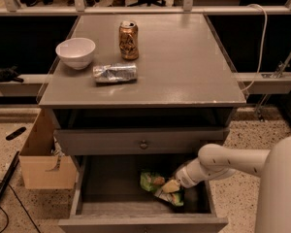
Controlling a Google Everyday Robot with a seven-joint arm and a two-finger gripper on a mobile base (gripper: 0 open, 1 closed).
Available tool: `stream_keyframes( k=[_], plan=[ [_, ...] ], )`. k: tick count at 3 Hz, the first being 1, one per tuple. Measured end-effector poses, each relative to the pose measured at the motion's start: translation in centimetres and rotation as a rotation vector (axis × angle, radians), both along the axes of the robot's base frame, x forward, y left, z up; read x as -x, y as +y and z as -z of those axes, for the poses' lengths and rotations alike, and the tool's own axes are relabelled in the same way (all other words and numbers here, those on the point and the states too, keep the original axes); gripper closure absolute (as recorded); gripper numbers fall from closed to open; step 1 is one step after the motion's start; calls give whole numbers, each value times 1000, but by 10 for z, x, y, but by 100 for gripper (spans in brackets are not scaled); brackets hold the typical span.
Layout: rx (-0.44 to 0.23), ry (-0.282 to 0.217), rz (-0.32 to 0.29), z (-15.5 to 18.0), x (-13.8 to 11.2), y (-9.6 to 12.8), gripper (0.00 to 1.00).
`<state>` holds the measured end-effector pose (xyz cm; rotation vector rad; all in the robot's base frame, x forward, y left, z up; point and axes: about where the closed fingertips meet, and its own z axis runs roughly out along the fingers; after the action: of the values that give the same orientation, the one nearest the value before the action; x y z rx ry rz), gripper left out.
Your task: Place green rice chip bag into middle drawer
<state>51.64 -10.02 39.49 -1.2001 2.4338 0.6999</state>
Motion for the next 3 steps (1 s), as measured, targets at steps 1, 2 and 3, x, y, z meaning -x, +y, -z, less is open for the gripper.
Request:
stream_keyframes(
  k=[1,2,3],
  plan=[
    [0,0,0,0,0,0,55],
    [0,0,0,0,0,0,32],
    [0,0,0,0,0,0,8]
  ],
)
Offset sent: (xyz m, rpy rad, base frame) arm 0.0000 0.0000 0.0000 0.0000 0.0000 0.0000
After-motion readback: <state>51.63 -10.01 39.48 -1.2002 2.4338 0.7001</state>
